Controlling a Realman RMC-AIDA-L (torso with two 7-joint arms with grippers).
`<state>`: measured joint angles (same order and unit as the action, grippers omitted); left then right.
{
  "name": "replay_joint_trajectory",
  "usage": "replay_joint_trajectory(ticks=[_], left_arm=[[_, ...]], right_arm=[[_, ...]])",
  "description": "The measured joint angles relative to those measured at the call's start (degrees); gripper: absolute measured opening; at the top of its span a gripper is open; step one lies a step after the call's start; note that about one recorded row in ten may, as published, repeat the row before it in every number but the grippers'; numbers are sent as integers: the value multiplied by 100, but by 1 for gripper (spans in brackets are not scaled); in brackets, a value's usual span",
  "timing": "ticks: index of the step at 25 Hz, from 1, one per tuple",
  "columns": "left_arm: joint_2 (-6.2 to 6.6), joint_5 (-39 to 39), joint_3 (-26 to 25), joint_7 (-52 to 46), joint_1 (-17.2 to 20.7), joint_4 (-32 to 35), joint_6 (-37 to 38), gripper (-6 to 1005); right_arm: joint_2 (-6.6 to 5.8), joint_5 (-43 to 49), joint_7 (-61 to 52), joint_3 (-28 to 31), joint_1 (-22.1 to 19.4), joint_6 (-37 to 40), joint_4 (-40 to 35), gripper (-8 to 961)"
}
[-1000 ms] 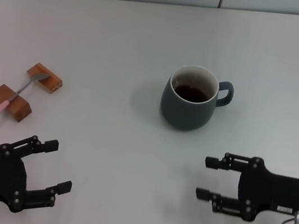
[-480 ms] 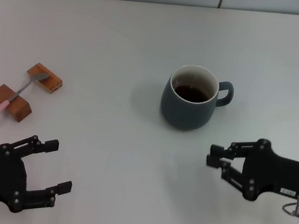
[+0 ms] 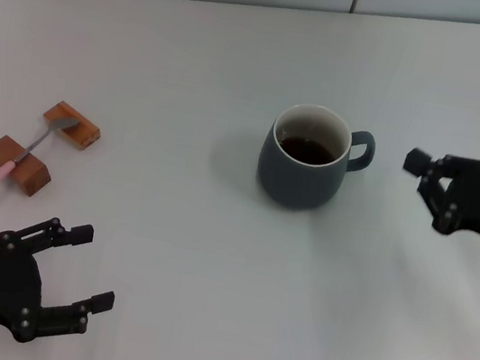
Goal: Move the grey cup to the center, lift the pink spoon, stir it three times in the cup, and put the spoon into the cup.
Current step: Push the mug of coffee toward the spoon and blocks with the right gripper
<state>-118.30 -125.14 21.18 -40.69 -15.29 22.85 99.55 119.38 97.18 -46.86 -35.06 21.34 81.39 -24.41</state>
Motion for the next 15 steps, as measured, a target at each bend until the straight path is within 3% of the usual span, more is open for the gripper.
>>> replay_joint_trajectory(ticks=[6,15], left_arm=[[0,3,-33,0,0,0,4,820],[0,7,-62,0,0,0,12,816]], right_arm=[[6,-226,249,-80,251,-835,174,32],[-8,-164,482,-860,535,-1495,389,31]])
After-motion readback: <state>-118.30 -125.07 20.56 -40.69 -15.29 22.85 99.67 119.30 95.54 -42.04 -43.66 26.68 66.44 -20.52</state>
